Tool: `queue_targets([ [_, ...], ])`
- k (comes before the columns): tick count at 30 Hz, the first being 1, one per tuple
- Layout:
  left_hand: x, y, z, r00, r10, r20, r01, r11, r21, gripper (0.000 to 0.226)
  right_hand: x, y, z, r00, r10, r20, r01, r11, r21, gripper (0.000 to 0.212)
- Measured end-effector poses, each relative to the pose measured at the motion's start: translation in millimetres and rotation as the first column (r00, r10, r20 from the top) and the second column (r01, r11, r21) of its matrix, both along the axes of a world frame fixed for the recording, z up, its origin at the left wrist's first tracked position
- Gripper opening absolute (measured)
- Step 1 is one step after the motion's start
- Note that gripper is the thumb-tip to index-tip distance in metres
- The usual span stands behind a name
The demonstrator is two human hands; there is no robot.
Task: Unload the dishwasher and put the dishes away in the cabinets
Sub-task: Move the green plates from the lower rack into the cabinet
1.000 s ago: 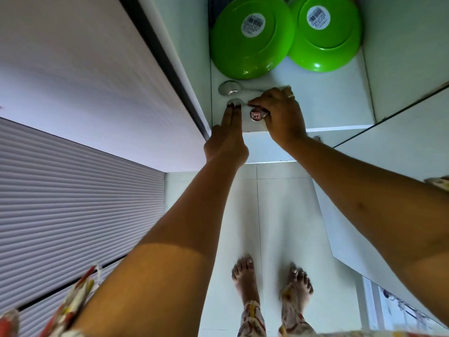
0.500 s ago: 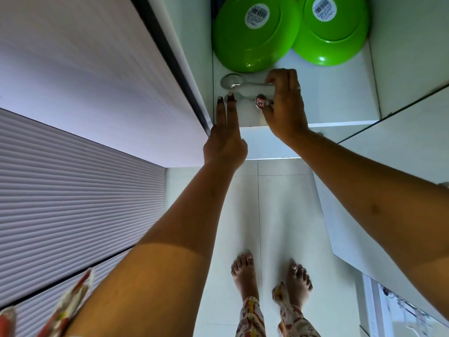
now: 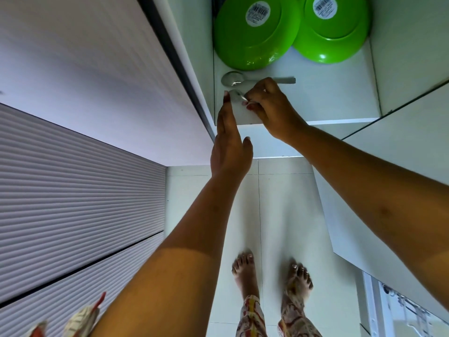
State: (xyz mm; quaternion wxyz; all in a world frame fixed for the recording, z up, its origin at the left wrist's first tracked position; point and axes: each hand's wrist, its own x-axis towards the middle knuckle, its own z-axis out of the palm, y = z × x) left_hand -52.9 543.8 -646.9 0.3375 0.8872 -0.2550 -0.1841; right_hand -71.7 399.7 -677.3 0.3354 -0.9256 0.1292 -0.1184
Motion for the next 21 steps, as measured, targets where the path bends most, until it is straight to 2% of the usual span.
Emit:
queue_targets([
  [4, 1, 5, -7, 0.998, -0.065, 0.020, 0.063, 0.993, 0.096, 0.083, -1, -1, 6, 0.995, 0.038, -0.091, -0.042, 0.998, -0.045, 0.025],
  [8, 1, 7, -10, 0.992, -0.127, 0.025, 0.120, 0.974, 0.190, 0.081, -1, 7, 9, 0.998, 0.028, -0.054, -0.027, 1.000, 0.009, 0.024],
  [12, 6, 5, -9, 0.985, -0.164, 0.049, 0.147, 0.958, 0.247, 0.083, 5, 10, 6, 0.995, -0.057, -0.088, 0.053, 0.998, -0.046, 0.027],
  [17, 10, 4, -9, 0.977, -0.197, 0.078, 0.163, 0.935, 0.313, 0.084, 5, 10, 2, 0.990, -0.093, -0.105, 0.090, 0.995, -0.041, 0.030],
  [21, 11, 7, -11, 0.972, -0.234, 0.036, 0.203, 0.902, 0.382, 0.086, 2, 10, -1, 0.986, -0.123, -0.109, 0.116, 0.991, -0.072, 0.025],
])
